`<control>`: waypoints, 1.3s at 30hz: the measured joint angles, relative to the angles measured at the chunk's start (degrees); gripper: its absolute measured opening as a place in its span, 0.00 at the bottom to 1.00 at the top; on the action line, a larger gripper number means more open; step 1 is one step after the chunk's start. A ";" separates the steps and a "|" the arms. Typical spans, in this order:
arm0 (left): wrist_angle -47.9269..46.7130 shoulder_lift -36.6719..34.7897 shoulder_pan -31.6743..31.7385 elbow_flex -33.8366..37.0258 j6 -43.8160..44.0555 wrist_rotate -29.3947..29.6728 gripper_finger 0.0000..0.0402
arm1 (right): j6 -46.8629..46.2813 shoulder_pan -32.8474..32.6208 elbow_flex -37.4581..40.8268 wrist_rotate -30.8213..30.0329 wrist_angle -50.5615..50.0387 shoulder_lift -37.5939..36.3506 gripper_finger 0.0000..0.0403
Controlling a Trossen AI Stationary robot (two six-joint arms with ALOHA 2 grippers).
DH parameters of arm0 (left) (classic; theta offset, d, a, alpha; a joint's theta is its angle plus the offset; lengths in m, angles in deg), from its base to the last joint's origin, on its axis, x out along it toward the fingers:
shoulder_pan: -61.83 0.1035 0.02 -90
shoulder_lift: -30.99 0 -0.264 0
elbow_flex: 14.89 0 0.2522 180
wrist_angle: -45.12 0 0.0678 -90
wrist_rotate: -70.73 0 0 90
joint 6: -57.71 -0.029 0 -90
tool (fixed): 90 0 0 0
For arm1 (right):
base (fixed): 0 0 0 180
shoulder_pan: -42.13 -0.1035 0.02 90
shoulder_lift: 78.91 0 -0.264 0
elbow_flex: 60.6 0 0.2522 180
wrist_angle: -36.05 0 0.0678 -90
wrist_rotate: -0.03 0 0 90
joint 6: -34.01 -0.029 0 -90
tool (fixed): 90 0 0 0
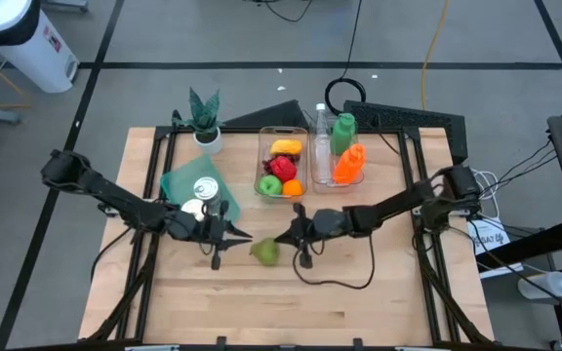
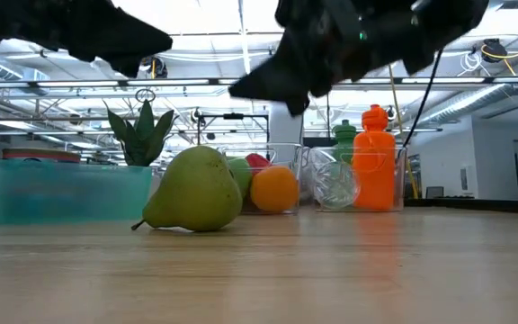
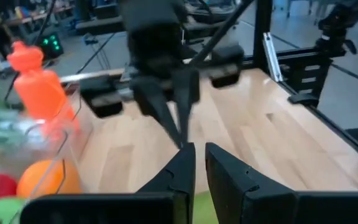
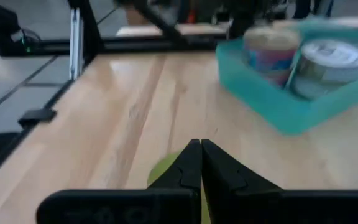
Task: Pick & Place Food Item
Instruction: Put the pear into the left transparent bin
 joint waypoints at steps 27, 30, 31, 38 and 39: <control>-7.53 10.87 -0.49 -0.87 2.39 0.65 0.13 | 5.32 -7.50 2.69 -9.28 -7.94 -2.83 0.09; -7.55 11.93 0.43 -0.87 3.35 0.29 0.14 | 6.54 -7.56 2.69 -9.21 -7.98 -2.83 0.17; -7.54 11.92 0.67 -0.87 3.89 -0.56 0.15 | 7.12 -7.61 2.69 -9.17 -7.98 -2.83 0.19; -7.39 12.08 0.82 -0.87 5.96 -1.31 0.38 | 7.70 -7.56 2.69 -9.21 -8.02 -2.83 0.36; -7.33 12.41 0.84 -0.87 6.52 -1.29 0.44 | 7.64 -7.56 2.69 -9.21 -8.02 -2.83 0.38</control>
